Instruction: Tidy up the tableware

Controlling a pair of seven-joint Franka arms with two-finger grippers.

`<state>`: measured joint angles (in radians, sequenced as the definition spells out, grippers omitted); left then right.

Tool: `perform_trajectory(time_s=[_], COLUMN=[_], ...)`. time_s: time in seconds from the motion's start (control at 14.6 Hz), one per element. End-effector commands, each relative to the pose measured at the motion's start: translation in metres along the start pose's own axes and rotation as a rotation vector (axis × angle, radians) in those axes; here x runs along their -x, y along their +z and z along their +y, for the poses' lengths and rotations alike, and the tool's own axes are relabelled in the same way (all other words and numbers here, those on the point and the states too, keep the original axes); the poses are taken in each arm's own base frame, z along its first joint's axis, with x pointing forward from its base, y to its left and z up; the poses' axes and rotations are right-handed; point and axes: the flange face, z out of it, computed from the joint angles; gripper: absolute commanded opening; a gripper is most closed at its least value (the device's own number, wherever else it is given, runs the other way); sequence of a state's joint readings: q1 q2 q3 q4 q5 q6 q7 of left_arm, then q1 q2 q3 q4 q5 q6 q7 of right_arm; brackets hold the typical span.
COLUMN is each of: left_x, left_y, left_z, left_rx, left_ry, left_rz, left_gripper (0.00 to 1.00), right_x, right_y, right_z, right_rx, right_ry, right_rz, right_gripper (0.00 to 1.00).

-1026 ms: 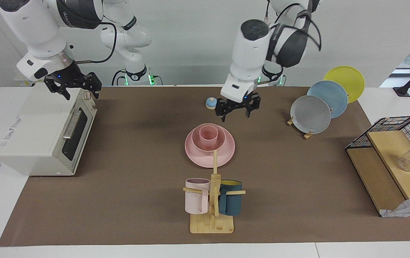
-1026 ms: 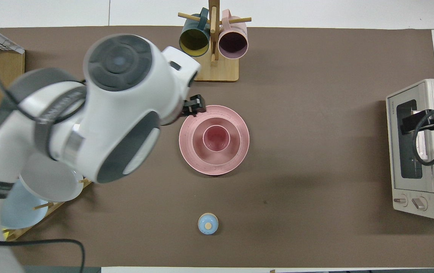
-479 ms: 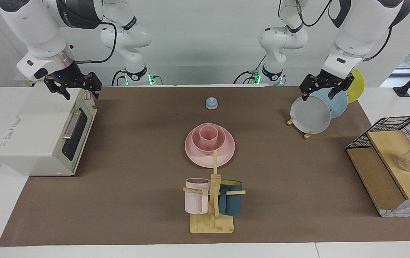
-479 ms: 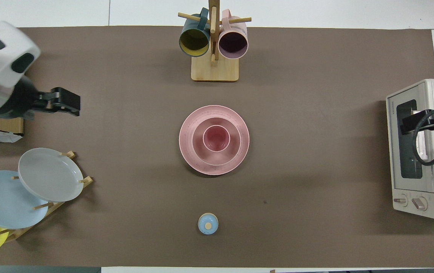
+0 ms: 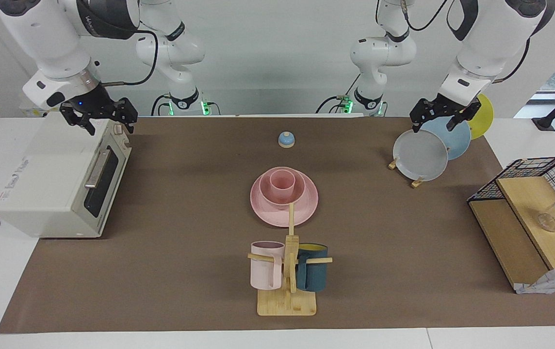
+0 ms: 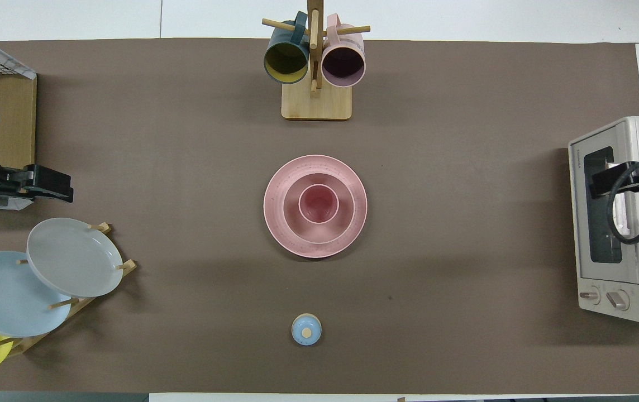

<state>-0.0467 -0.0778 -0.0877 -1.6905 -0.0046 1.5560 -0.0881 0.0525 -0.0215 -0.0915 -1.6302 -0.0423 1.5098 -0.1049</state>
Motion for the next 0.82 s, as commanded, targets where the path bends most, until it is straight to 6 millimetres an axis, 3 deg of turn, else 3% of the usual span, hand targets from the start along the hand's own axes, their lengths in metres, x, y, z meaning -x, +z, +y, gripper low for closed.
perform_trajectory(time_s=[0.0, 0.34, 0.62, 0.75], left_x=[0.007, -0.006, 0.001, -0.001], left_y=[-0.011, -0.044, -0.005, 0.003], left_z=[0.003, 0.005, -0.003, -0.005], left_rx=[0.012, 0.034, 0.036, 0.039], left_ry=[-0.023, -0.059, -0.059, -0.065], left_rz=[0.019, -0.018, -0.052, -0.035], left_gripper=[1.00, 1.00, 1.00, 1.00], right_x=[0.004, 0.002, 0.002, 0.004], right_y=[0.002, 0.005, 0.005, 0.002], right_z=[0.002, 0.002, 0.002, 0.002], right_rx=[-0.021, -0.021, -0.021, -0.021], right_ry=[-0.002, -0.002, -0.002, -0.002], right_rz=[0.001, -0.006, -0.005, 0.001], right_gripper=[1.00, 1.00, 1.00, 1.00])
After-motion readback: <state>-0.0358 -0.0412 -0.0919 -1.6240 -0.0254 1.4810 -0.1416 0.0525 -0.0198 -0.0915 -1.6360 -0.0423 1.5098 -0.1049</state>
